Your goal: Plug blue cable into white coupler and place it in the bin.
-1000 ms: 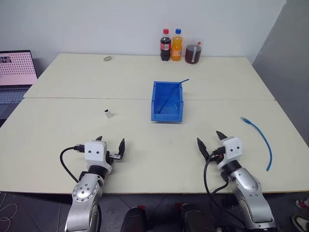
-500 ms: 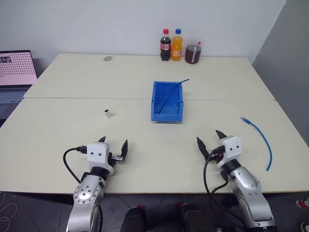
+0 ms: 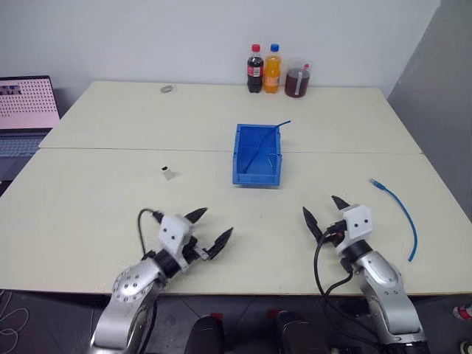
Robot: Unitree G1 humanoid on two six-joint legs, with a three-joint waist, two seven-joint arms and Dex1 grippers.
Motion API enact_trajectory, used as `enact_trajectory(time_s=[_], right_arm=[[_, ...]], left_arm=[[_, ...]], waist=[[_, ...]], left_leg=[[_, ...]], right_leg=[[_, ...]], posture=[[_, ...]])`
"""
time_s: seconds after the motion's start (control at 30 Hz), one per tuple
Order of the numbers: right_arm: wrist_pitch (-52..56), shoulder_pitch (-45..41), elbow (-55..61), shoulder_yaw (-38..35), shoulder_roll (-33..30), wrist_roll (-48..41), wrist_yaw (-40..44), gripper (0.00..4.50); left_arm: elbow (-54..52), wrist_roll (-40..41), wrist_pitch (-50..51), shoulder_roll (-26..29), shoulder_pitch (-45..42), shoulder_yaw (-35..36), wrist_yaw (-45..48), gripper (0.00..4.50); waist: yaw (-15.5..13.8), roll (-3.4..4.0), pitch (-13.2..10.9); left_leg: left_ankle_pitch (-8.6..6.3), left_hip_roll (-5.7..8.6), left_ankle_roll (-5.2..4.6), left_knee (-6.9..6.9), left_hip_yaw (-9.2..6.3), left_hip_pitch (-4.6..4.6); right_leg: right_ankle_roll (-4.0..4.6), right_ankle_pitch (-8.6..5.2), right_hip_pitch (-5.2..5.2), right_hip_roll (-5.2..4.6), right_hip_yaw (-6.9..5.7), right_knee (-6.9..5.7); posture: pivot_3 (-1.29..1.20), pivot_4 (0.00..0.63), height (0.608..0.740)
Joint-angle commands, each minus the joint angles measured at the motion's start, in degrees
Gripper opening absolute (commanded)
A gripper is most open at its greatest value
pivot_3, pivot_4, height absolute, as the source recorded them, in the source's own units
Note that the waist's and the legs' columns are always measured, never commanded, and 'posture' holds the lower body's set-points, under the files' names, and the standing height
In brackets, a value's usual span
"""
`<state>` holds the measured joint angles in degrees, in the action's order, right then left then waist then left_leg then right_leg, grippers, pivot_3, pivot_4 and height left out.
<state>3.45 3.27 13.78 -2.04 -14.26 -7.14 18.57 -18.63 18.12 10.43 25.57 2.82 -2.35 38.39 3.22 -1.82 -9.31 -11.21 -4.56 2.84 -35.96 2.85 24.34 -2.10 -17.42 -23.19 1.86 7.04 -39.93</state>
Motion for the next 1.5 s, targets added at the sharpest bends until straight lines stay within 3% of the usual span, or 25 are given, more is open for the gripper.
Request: enact_trajectory(time_s=[0.03,0.17,0.3,0.5,0.7,0.93,1.33,1.5], right_arm=[[2.67,-0.38,5.36,-7.76,-2.34,-3.28,-2.02,4.45],[9.33,-2.34,4.84,-15.68,-6.31,-6.07,-3.63,4.45],[16.81,-7.08,-3.11,-20.02,-14.41,-7.81,-0.72,4.45],[21.42,-15.75,-22.47,-17.0,-26.11,-7.62,10.32,4.45],[22.8,-25.39,-39.4,-13.24,-29.85,-7.51,19.22,4.45],[19.41,-30.66,-49.17,-10.63,-30.37,-6.17,24.19,3.17],[13.36,-31.27,-52.56,-8.98,-32.52,-4.09,30.21,0.14],[9.11,-30.63,-45.02,-6.08,-35.28,-3.65,37.96,0.04]], left_arm=[[-3.73,2.72,6.27,2.53,-6.74,-4.19,5.39,4.5],[-3.39,2.5,11.52,4.15,-13.82,-8.85,9.1,4.5],[-2.8,2.05,16.39,4.42,-19.81,-12.19,10.62,4.5],[-2.34,1.56,18.91,3.68,-23.83,-14.77,11.57,4.5],[-3.86,1.55,19.74,4.11,-23.23,-16.13,12.4,4.5],[-4.07,1.2,19.72,4.7,-22.98,-15.69,12.83,4.5],[-3.7,1.65,18.45,3.23,-21.7,-13.79,11.23,4.5],[-5.75,5.49,19.96,8.54,-16.54,-9.82,15.28,4.5]], waist=[[0.0,0.0,0.0],[0.08,0.0,0.0],[0.14,0.05,-0.03],[0.14,0.09,-0.06],[0.27,0.17,-0.1],[0.14,0.17,-0.11],[0.17,0.18,-0.11],[0.46,0.26,-0.14]], left_leg=[[0.0,0.02,0.0,0.0,0.0,0.01],[0.0,0.03,0.0,0.01,0.0,0.04],[0.0,0.06,0.0,-0.01,0.03,0.03],[0.0,0.05,-0.02,0.01,0.02,0.0],[0.0,0.08,-0.03,-0.02,0.01,0.01],[0.0,0.09,-0.03,-0.05,0.03,0.01],[0.0,0.08,-0.03,-0.06,0.02,0.0],[0.0,0.07,-0.03,-0.06,0.05,0.0]], right_leg=[[-0.09,0.05,0.0,0.0,0.0,0.01],[-0.22,0.12,0.0,0.01,0.0,0.03],[-0.25,0.14,0.0,0.02,0.05,0.02],[-0.22,0.12,0.02,0.09,0.09,0.03],[-0.21,0.1,0.02,0.1,0.15,0.03],[-0.25,0.13,0.04,0.09,0.15,0.04],[-0.26,0.13,0.06,0.09,0.14,0.04],[-0.25,0.13,0.04,0.09,0.17,0.03]], posture=[[0.0,0.15,0.74],[0.0,0.15,0.74],[0.0,0.15,0.74],[0.0,0.15,0.74],[0.0,0.15,0.74],[0.0,0.15,0.74],[0.0,0.15,0.74],[0.0,0.15,0.74]])
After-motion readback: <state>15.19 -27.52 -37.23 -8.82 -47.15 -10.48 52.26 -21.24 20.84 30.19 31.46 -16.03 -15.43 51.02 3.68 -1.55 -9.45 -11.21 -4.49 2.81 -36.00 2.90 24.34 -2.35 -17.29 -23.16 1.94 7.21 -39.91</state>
